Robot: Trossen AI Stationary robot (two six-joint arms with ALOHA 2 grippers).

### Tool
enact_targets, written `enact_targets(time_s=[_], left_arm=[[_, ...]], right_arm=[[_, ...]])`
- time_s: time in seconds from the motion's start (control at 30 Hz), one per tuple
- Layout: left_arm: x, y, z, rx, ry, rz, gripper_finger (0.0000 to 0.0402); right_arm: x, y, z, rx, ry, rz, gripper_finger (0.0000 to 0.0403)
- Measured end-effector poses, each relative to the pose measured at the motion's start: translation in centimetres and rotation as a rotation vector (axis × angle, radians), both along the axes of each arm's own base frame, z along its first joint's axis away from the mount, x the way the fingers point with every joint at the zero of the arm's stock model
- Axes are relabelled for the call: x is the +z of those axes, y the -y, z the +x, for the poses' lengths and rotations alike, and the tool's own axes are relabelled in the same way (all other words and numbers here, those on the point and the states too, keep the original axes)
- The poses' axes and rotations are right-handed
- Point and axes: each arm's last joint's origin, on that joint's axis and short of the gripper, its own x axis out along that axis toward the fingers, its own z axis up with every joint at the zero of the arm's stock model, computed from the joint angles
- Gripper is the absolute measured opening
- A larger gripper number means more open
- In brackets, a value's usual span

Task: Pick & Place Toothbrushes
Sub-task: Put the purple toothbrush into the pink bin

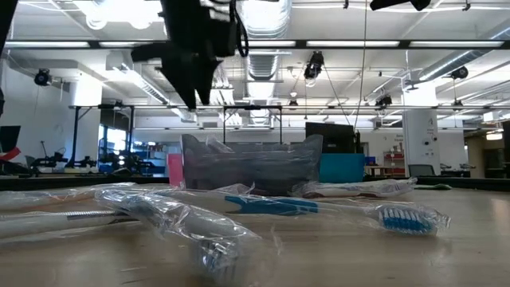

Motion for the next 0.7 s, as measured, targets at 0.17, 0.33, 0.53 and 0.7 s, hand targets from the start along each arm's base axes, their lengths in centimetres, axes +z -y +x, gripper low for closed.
enact_targets(time_s=[0.17,0.33,0.53,0.7], left_arm=[[2.6,1.6,-0.8,0.070,-0.001,-0.023,0.0159],[4.6,3.8,-2.0,0.084,-0.011,-0.035,0.0145],[6.4,6.4,-4.0,0.104,0.046,-0.090,0.0138],[7.1,8.2,-5.1,0.097,0.089,-0.139,0.0138]], right_arm=[[0.0,0.0,0.0,0.000,-0.001,-0.004,0.0008],[0.0,0.0,0.0,0.000,-0.002,-0.004,0.0008],[0.0,0.0,0.0,0.000,-0.004,-0.005,0.0008],[-0.1,0.0,0.0,-0.004,-0.004,0.001,0.0008]])
